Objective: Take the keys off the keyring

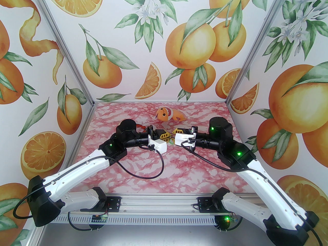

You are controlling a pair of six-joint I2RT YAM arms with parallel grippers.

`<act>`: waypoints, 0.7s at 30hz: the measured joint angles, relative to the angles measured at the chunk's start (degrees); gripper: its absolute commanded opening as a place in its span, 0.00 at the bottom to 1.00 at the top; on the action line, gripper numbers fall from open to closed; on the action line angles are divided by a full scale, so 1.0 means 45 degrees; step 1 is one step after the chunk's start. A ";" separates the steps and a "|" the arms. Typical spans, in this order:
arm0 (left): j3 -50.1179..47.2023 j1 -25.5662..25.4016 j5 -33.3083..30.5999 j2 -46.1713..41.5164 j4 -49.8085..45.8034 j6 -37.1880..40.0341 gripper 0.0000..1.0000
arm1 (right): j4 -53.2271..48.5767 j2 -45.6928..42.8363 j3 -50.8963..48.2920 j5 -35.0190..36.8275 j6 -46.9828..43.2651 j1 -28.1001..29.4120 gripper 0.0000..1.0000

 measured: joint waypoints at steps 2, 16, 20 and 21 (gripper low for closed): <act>0.0044 0.0000 0.0005 0.0010 -0.0010 0.0005 0.00 | -0.0087 0.0073 0.0044 -0.0010 -0.0019 0.0000 0.20; 0.0126 0.0000 0.0049 0.0053 -0.0330 -0.0029 0.00 | -0.0214 0.0180 0.0107 0.0039 -0.0272 0.0005 0.00; 0.0131 -0.0029 -0.0141 0.0053 -0.0296 -0.0437 0.24 | -0.0277 0.0053 0.0107 0.0408 -0.0335 0.0160 0.00; 0.0146 -0.0063 -0.0282 0.0049 -0.0321 -0.0641 0.26 | -0.0345 0.0010 0.0107 0.0568 -0.0330 0.0223 0.00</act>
